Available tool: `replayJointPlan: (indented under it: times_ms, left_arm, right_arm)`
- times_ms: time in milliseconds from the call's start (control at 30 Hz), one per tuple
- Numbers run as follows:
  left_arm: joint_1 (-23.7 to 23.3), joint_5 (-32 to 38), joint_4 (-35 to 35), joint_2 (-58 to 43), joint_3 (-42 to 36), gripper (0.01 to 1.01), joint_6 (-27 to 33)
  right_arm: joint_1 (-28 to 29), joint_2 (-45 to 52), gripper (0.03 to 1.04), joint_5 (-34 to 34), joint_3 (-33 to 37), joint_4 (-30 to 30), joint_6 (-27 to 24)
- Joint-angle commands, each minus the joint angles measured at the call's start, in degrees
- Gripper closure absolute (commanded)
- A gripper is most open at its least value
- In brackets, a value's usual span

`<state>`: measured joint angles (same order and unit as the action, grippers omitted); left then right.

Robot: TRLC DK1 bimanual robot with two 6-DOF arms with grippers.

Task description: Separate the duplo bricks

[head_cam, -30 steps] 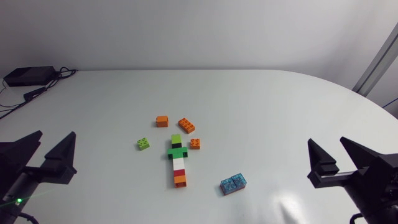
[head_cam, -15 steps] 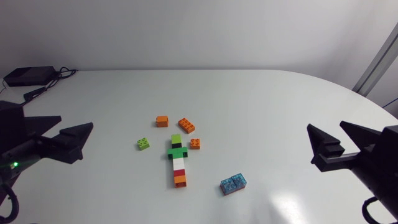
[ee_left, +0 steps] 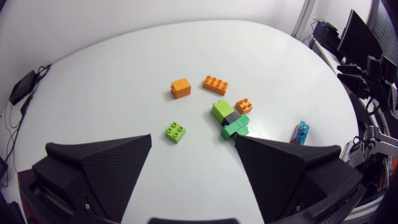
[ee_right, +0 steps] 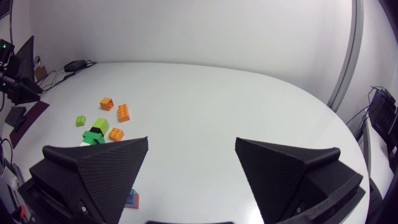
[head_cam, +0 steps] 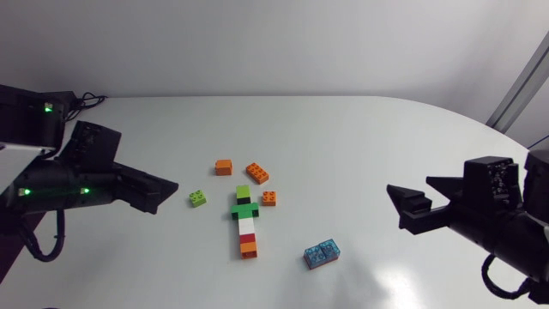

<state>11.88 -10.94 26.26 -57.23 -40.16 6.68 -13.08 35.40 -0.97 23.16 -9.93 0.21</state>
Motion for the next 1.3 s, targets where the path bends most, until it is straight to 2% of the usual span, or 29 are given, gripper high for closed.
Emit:
replayJointPlan:
  times_ms: [0, 300, 467, 600, 667, 833, 967, 1033, 1100, 1133, 1167, 1233, 1267]
  left_arm:
    - [0.4, -2.2, 0.6, -3.3, -2.7, 0.092, 1.5]
    - [0.8, -8.4, 1.8, -9.3, -5.4, 0.121, 6.2]
    - [2.4, -8.2, 4.9, -13.7, -8.0, 0.12, 13.5]
    - [3.9, -8.4, 8.1, -15.5, -8.7, 0.116, 19.7]
    - [4.3, -8.7, 8.1, -14.9, -8.2, 0.113, 22.1]
    - [6.5, -9.1, 6.3, -15.4, -7.6, 0.11, 25.9]
    - [8.8, -9.0, 5.7, -16.9, -7.4, 0.11, 28.0]
    - [9.9, -9.0, 5.6, -17.7, -7.7, 0.11, 28.4]
    - [11.1, -9.1, 5.6, -18.4, -7.8, 0.11, 28.7]
    - [11.5, -9.0, 5.5, -18.7, -7.8, 0.11, 28.8]
    - [11.9, -9.0, 5.2, -19.0, -7.8, 0.11, 29.0]
    - [12.8, -9.0, 4.7, -19.5, -7.8, 0.11, 29.2]
    - [13.2, -9.0, 4.5, -19.7, -7.8, 0.11, 29.1]
  right_arm:
    - [-1.0, 3.5, 0.06, -0.8, 2.0, -1.4, 0.8]
    - [-1.7, 19.1, 0.06, -3.8, 9.5, -4.5, -0.7]
    - [-1.7, 26.7, 0.06, -6.9, 13.8, -9.8, -2.4]
    - [-1.8, 27.1, 0.06, -11.2, 13.9, -11.3, -3.4]
    - [-3.1, 27.4, 0.06, -11.1, 15.0, -13.1, -4.0]
    - [-6.0, 35.7, 0.06, -10.0, 20.8, -23.6, -21.7]
    - [-8.3, 40.4, 0.06, -10.6, 20.7, -24.1, -26.3]
    - [-9.2, 42.5, 0.06, -14.4, 20.4, -23.3, -31.0]
    - [-9.2, 45.3, 0.06, -22.3, 21.0, -25.3, -42.7]
    - [-9.2, 47.2, 0.06, -24.3, 22.0, -26.5, -44.2]
    - [-9.0, 48.8, 0.06, -24.6, 23.3, -27.8, -44.8]
    - [-8.8, 50.0, 0.06, -25.7, 24.9, -32.3, -51.7]
    - [-8.6, 49.7, 0.06, -25.8, 24.7, -32.8, -54.4]
